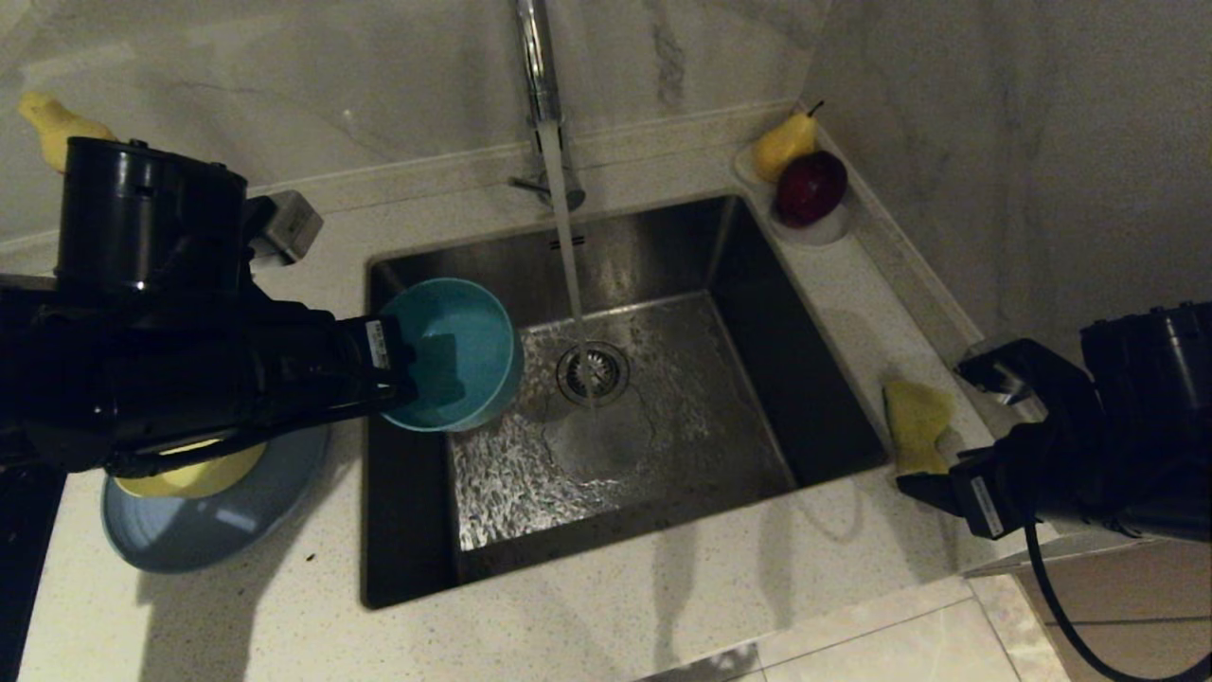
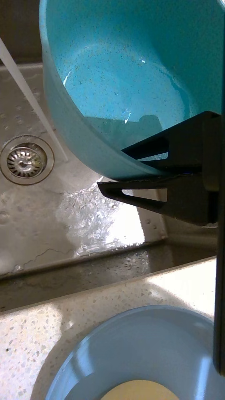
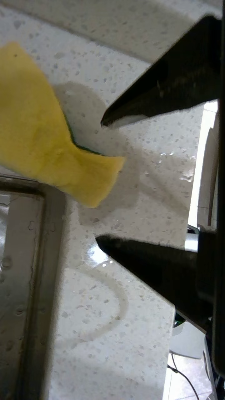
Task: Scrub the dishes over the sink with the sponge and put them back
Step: Pick up a bowl and the sponge
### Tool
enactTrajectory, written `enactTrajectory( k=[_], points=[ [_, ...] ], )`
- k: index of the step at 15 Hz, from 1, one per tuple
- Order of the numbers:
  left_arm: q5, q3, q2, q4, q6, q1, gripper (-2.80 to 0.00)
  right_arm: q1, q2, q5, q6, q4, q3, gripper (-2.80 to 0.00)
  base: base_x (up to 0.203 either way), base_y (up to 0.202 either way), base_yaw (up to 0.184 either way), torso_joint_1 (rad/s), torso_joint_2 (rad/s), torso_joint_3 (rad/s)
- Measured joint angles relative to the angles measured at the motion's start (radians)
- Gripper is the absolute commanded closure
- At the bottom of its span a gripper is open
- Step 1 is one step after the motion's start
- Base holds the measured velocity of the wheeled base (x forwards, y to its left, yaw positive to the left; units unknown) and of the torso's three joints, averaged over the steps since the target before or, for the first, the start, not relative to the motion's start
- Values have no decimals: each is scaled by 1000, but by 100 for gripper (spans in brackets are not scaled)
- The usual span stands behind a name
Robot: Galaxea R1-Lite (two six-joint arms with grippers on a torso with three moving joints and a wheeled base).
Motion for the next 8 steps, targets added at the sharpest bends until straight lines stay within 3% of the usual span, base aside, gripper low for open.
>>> enactTrajectory(
  k=[8],
  points=[
    [0,23,16,-11,3,0,0,-8,84,-15,5,-4,-80,-280,0,0,0,0,0,0]
  ],
)
